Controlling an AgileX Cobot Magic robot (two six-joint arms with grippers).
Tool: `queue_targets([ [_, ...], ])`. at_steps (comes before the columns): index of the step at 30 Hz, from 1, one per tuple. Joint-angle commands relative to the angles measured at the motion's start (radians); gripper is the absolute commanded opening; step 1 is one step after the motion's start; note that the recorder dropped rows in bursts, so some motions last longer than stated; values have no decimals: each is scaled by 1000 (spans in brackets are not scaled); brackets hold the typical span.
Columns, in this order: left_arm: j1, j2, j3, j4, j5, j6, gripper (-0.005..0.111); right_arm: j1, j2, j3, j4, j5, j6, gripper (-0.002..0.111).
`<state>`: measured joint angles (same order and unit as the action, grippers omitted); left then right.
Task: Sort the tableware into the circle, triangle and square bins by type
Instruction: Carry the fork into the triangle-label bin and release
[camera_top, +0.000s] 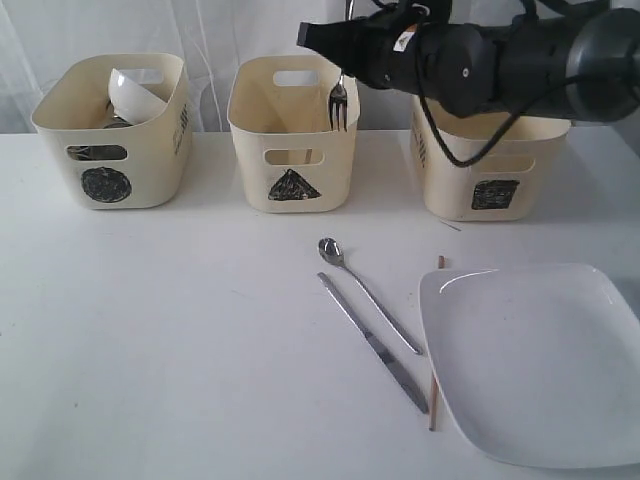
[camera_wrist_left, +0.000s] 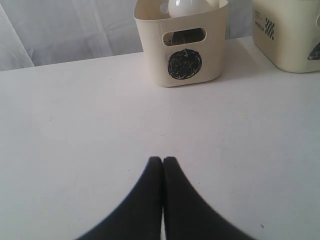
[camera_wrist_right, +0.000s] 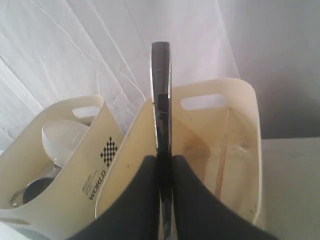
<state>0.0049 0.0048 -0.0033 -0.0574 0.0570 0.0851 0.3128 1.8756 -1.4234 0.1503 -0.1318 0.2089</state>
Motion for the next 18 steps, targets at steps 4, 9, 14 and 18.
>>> queue_targets([
  [4, 4, -5, 3, -2, -3, -1, 0, -16, 203, -275, -13, 49, 6, 0],
  [9, 4, -5, 3, -2, -3, -1, 0, -23, 307, -407, -15, 83, 1, 0],
  [14, 4, -5, 3, -2, -3, -1, 0, -24, 386, -500, -15, 103, -4, 0],
  [18, 4, -5, 3, -2, -3, -1, 0, -24, 413, -539, -20, 114, -60, 0],
])
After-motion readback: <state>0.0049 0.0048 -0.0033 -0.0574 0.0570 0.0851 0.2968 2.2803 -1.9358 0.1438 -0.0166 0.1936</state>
